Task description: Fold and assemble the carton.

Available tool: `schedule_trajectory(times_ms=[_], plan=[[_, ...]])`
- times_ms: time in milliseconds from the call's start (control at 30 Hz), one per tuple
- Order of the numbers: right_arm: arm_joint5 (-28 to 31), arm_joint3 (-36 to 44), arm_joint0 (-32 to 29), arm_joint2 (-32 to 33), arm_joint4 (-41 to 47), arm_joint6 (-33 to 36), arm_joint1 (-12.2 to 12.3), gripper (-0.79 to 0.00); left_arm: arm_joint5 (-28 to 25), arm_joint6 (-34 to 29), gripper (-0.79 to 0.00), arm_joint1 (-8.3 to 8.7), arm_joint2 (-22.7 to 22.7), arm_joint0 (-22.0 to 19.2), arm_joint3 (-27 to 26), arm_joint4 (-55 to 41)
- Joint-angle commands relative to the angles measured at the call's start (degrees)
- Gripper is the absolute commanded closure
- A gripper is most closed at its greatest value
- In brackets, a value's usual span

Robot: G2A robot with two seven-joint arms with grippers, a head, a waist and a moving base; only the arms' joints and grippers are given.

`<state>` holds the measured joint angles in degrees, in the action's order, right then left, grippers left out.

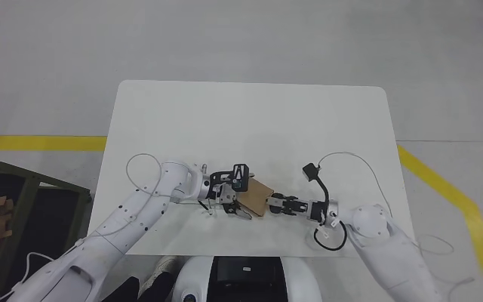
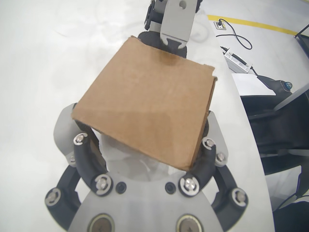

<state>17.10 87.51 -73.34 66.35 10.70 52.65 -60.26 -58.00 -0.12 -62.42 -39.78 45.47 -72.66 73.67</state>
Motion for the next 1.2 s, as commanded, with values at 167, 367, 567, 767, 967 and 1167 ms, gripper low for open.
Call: schedule_trajectory(times_ms=[167,367,567,767,967,1167], plan=[[-0.5,2.1,-1.9,2.2,-0.2,0.8,0.6,-0.114,0.0,-0.2,-0.785,0.02,0.3,-0.2,0.2,-0.3],[-1.2,3.9,-3.5,1.9,-1.8,2.8,1.0,0.0,0.0,-0.3,-0.785,0.05,0.3,-0.3,0.3,-0.5],[-1.3,5.0,-3.8,0.6,-1.9,2.7,0.9,0.0,0.0,-0.5,-0.785,0.02,0.3,-0.4,0.1,-0.4],[-1.4,4.7,-2.5,-1.0,-2.5,2.5,0.6,0.0,0.0,-0.9,-0.785,-0.06,0.3,-0.5,-0.2,-0.7],[-1.4,3.5,-0.5,-2.4,-2.5,2.2,0.2,0.0,0.0,-1.2,-0.785,-0.18,0.3,-0.5,-0.3,-0.8],[-1.1,2.4,0.3,-2.6,-1.9,2.1,0.1,0.0,0.0,-1.4,-0.785,-0.24,0.1,-0.4,-0.2,-0.9]])
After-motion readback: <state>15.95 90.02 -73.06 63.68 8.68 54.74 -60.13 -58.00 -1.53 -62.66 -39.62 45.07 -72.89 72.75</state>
